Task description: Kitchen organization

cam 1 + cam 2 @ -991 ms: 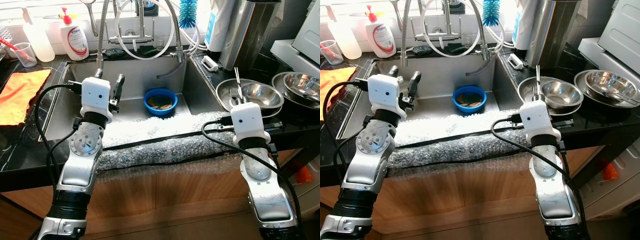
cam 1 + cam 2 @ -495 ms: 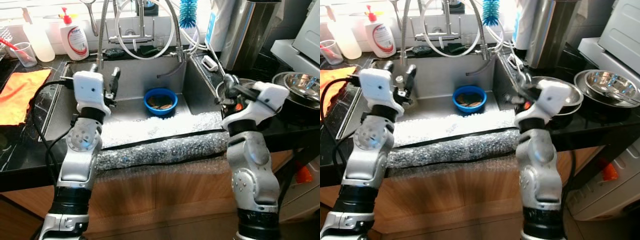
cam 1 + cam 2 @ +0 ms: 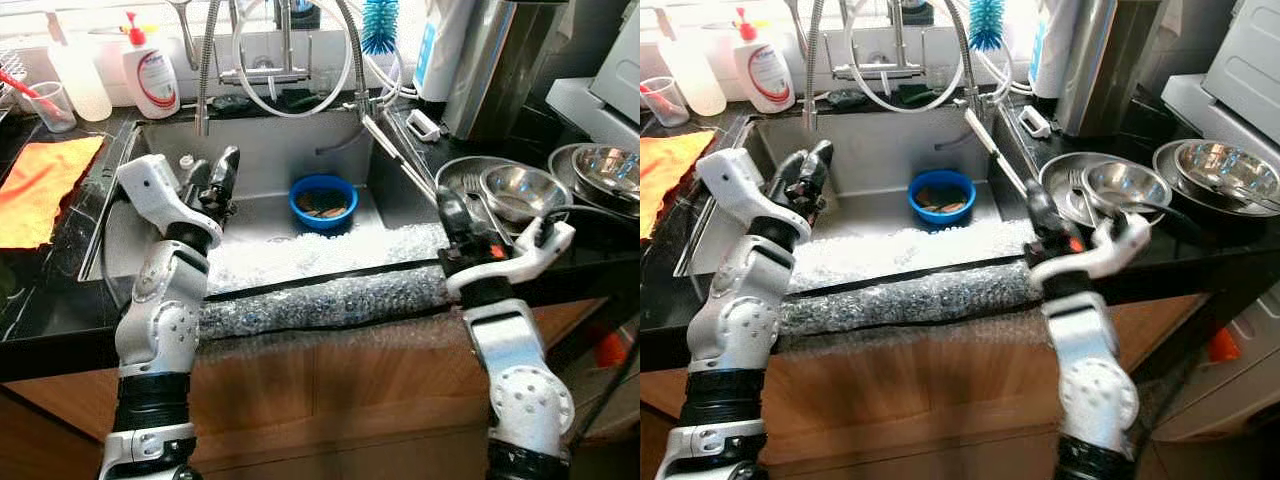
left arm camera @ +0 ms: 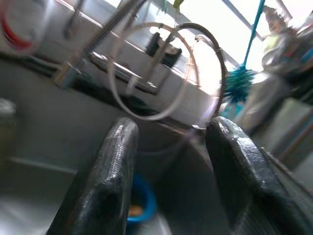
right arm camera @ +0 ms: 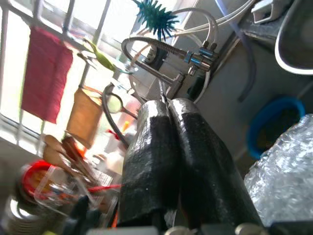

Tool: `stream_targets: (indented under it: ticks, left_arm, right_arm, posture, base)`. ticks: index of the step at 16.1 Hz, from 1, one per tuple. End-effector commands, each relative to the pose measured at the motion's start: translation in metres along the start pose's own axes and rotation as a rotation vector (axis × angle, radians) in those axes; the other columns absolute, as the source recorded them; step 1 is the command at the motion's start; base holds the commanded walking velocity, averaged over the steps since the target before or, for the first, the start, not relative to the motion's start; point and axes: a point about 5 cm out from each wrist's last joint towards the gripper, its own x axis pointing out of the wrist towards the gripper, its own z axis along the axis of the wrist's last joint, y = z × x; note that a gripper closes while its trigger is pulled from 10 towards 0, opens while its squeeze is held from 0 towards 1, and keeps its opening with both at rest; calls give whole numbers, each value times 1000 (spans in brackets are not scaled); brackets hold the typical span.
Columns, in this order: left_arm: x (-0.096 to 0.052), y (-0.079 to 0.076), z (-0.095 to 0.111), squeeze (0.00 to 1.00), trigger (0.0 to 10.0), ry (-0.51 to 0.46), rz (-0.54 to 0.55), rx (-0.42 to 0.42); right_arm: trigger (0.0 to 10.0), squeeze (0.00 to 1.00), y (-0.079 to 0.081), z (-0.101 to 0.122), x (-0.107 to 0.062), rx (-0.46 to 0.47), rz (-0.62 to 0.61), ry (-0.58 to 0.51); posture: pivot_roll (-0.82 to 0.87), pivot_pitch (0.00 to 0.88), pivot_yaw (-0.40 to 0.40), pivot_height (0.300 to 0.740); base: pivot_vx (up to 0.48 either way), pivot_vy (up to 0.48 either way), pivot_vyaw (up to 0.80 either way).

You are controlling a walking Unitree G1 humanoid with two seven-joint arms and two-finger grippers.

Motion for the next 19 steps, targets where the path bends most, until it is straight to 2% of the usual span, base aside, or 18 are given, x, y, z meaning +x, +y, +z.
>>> stream_targets:
  ticks: [1,3,5,7,9,13,19]
  left_arm:
    - [0,-6,6,0,10000,-10,-49,-52]
    - [-1,-9,4,0,10000,5,-74,-165]
    - [-2,-7,1,0,10000,15,-56,-207]
    - [-3,-8,0,0,10000,27,-65,-225]
    - [-5,-16,-4,0,10000,61,-108,-274]
    - [-7,-27,-13,0,10000,111,-140,-316]
    - [-9,-32,-21,0,10000,153,-146,-348]
  right_arm:
    - [10000,0,5,1,-4,53,38,-5]
    - [10000,0,2,-6,-14,121,95,77]
    - [10000,0,4,-23,-26,120,135,203]
    - [10000,0,4,-28,-31,126,133,240]
    - [10000,0,4,-33,-35,152,163,304]
    - [10000,0,13,-36,-39,129,229,336]
    - [10000,0,18,-38,-44,159,277,350]
  posture:
    - [-46,29,3,740]
    - [-45,29,3,740]
    - [-45,27,3,740]
    - [-43,27,3,740]
    - [-41,23,4,740]
    - [-43,17,6,740]
    - [-46,11,10,740]
  base:
    - [0,0,0]
    - [0,0,0]
    - [0,0,0]
    - [0,0,0]
    - [0,0,0]
    - [0,0,0]
    - [0,0,0]
